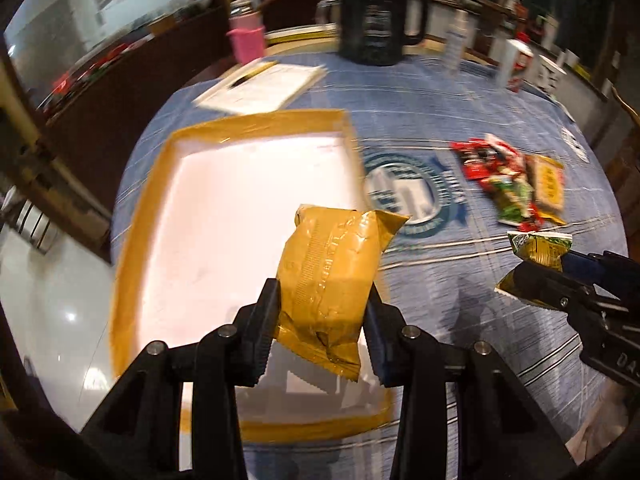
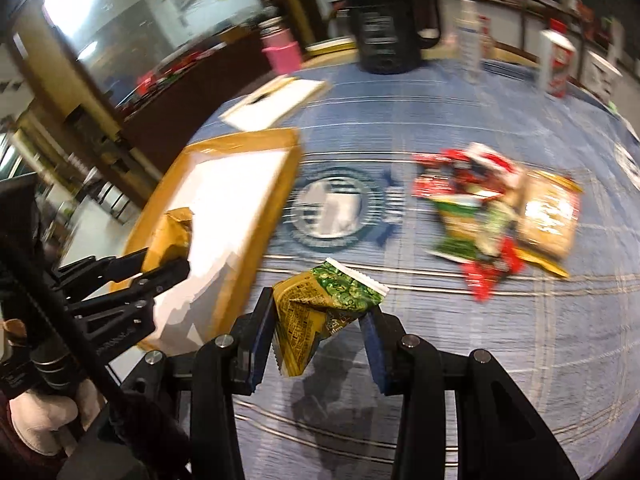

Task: Organize snacks
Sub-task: 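Carry both snacks over the white tray and open both tools to release them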

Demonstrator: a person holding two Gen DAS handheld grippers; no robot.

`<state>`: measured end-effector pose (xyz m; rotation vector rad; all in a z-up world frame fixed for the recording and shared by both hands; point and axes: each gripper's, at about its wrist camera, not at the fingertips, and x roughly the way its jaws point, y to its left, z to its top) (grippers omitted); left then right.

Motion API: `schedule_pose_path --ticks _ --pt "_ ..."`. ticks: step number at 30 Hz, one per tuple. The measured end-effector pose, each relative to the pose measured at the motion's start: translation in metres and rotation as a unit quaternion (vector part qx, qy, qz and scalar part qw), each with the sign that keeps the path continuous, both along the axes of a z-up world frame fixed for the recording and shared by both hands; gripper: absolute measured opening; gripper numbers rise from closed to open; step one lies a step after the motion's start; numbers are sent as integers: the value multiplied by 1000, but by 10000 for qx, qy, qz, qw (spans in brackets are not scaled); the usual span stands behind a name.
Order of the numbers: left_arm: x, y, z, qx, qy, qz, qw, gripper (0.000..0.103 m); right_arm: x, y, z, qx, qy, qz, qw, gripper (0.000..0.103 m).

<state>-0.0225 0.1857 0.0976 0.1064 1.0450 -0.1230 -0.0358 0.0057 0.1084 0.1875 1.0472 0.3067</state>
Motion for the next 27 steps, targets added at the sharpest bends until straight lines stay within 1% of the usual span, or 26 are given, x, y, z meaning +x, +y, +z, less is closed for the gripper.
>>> schedule_pose_path --ticks 7,13,20,27 --pt "-1 57 -7 23 22 368 9993 42 10 81 -1 142 -25 807 9966 41" --pt "4 84 -22 24 135 485 9987 42 18 123 -20 110 172 1126 9934 41" --pt "16 102 -38 -37 337 469 9983 42 22 147 -40 -51 346 1181 9924 41" --pt "24 109 -42 -148 408 462 9980 42 24 157 -52 -141 458 1141 9923 41"
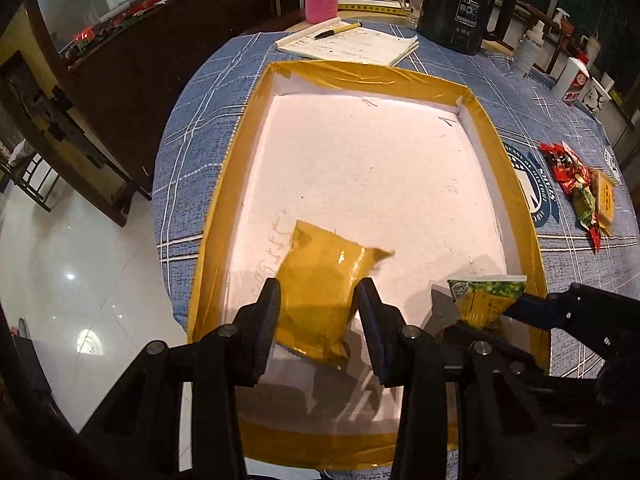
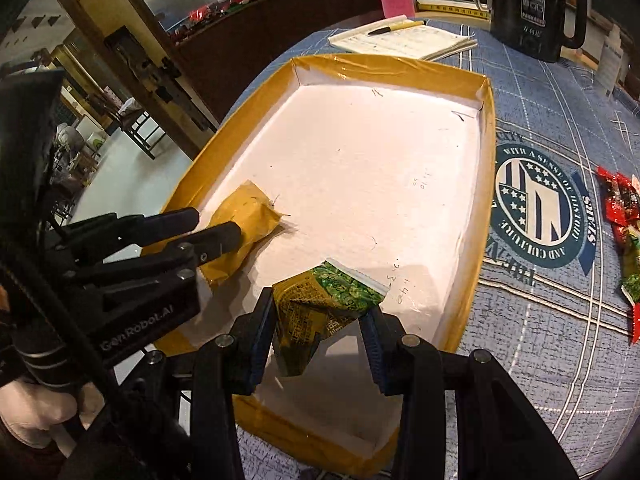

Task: Organize snacks
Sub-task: 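Carry both snacks over the white tray and open both tools to release them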

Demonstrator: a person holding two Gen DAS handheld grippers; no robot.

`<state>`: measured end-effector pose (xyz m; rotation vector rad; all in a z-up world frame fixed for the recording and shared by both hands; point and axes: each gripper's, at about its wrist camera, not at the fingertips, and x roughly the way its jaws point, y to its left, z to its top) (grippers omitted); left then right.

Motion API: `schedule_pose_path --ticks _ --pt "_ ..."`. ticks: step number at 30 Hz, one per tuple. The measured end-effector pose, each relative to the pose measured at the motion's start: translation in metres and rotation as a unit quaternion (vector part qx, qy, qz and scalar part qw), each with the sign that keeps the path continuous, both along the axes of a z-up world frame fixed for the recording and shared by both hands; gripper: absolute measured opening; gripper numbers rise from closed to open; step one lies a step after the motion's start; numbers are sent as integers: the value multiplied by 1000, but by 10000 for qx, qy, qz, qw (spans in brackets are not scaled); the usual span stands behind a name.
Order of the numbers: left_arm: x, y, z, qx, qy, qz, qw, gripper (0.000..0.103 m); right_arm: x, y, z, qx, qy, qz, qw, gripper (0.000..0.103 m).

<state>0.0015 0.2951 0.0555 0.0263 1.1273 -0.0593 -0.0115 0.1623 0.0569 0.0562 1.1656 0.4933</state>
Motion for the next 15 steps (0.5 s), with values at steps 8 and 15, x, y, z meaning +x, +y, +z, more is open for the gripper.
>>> schedule_pose_path --ticks 8,15 --pt "5 15 10 -453 51 147 9989 46 1 4 5 42 -57 4 10000 45" --pt "1 28 34 -1027 -219 489 9933 57 -7 -3 16 139 -201 6 9997 47"
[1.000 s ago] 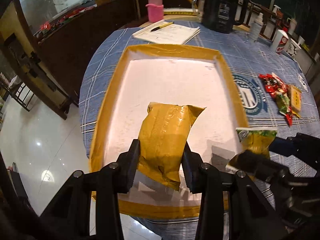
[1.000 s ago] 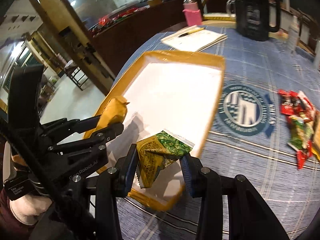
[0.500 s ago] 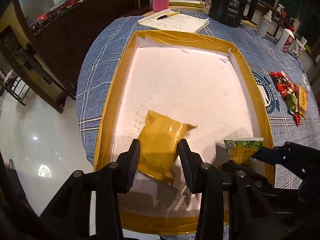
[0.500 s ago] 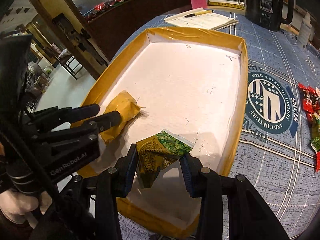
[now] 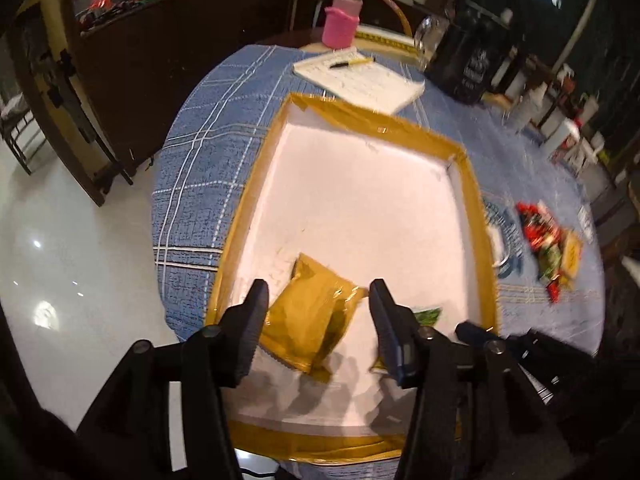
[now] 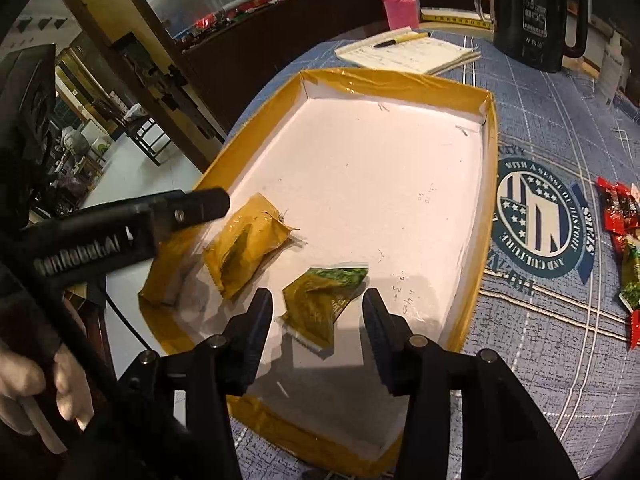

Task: Organize snacks
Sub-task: 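Carry both snacks over the white tray and open both tools to release them, then grasp the salted-egg cracker pack with the right tool while the left tool returns to the pile, then grasp a second green pea bag with the left tool while the right tool lifts the cracker pack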

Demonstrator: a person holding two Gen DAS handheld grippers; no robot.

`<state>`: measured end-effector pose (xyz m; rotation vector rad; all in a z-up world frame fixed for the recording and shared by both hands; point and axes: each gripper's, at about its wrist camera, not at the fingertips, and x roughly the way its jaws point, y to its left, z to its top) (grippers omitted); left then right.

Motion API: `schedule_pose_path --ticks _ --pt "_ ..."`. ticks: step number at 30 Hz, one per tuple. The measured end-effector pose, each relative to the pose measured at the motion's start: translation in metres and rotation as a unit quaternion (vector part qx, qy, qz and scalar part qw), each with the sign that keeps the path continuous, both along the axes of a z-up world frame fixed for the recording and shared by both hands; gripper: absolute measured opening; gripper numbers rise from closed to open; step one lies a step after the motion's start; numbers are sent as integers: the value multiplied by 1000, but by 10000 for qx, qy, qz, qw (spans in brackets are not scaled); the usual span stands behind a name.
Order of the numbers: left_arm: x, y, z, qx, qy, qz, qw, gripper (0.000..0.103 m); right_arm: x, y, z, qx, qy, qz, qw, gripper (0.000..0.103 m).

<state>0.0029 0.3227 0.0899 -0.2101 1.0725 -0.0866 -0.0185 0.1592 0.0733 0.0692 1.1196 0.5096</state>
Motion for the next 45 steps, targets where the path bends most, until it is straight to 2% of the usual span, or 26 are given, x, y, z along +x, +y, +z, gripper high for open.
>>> schedule_pose_path --ticks 4,7,15,22,28,29,33,41,45 --pt "-3 -8 13 -477 -117 -1 9988 63 -7 -16 15 49 -227 -95 9997 47" --pt "-5 -27 22 -634 -200 -124 9977 69 -9 -46 21 137 -254 -413 9987 47" --pt "-4 -106 21 -734 -4 -715 9947 71 -14 -164 11 164 -44 -1550 9878 47" --pt "-4 -171 14 -691 105 -1017 9924 71 -17 -279 7 62 26 -2580 9661 47" --pt "1 -223 0 -597 251 -1147 9913 71 15 -345 6 -76 48 -3024 9531 58" --pt "2 -228 -2 -585 270 -1148 9913 71 25 -349 3 -108 88 -3048 9523 61" --pt "7 -255 -9 -560 314 -1167 9911 71 53 -366 -11 -205 224 -3135 9491 63" --pt "20 -287 -14 -523 215 -1181 9914 71 81 -351 -25 -496 275 -3013 9518 73" --pt "32 -300 -21 -419 187 -1247 9911 71 90 -344 -35 -708 331 -2980 9514 74"
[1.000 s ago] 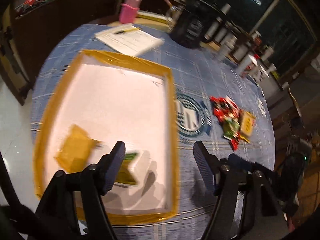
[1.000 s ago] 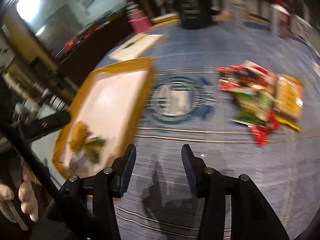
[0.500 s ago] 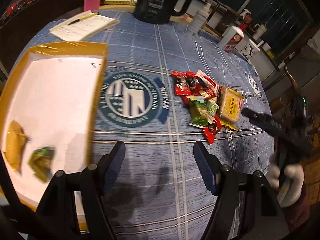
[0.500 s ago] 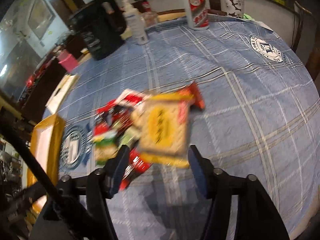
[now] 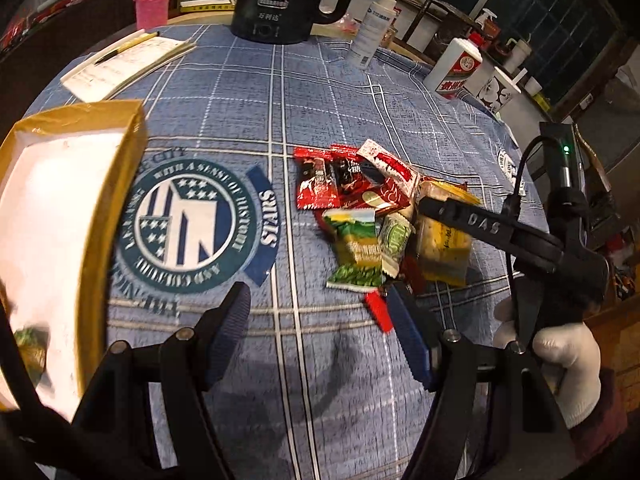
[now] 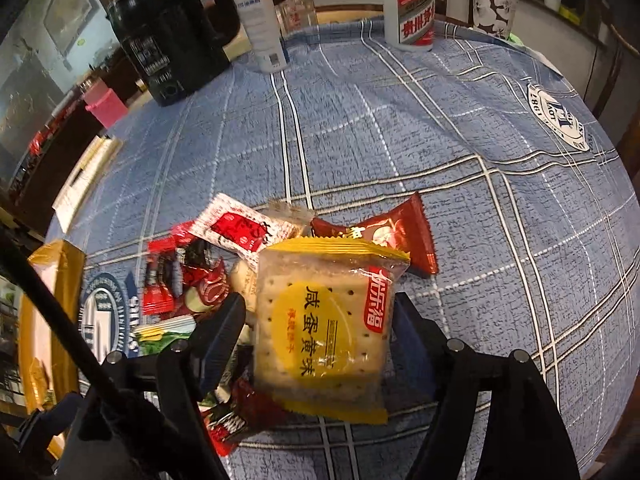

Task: Organize snacks
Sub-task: 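Grasp a second green pea bag with the left tool while the right tool lifts the cracker pack, then carry the pea bag and cracker pack into the white tray and release both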

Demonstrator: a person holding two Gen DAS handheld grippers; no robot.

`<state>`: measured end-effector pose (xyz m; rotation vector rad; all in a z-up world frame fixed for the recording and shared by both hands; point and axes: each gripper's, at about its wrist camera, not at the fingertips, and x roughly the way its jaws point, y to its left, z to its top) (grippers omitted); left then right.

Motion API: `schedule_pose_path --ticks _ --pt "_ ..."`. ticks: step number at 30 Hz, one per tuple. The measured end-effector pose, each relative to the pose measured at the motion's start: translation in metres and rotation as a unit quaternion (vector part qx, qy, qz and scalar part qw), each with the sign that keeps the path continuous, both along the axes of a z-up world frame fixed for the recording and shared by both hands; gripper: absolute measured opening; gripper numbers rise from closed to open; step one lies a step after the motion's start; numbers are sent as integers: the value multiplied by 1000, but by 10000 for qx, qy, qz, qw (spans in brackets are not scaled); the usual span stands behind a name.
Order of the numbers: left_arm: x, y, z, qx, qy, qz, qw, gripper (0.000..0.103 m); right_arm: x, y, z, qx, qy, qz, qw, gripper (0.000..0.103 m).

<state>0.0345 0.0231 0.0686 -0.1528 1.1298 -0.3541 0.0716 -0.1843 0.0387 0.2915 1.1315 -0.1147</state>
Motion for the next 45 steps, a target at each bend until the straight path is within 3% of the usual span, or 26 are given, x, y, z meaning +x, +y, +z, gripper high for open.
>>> schedule_pose_path --ticks 6,16,17,20,21,24,34,40,45 --pt "22 -16 -14 110 63 -185 9997 71 -5 -4 -8 31 75 -1 10000 68" --pt "45 -50 -37 217 100 -595 9979 70 -34 -28 0 478 -47 -246 9985 68" --pt "46 -53 -39 188 122 -641 9977 69 -37 -30 2 492 -66 -270 9984 68" --pt "47 -61 -42 325 37 -737 9967 40 -45 -32 5 483 -97 -306 9983 68" --pt "47 -62 -43 397 43 -761 9963 34 -48 -32 6 474 -104 -311 9983 68" --pt "44 -61 -42 440 3 -788 9959 33 -53 -31 9 410 -138 -319 9986 68" --pt "23 -7 -5 -137 -210 -408 9989 33 -67 -11 25 463 -328 -356 9978 68" --pt "13 48 18 -399 -334 -99 9986 33 -68 34 44 478 -508 -53 9976 68" --pt "14 108 34 -390 -464 300 9977 33 -64 90 64 545 -710 409 9951 68"
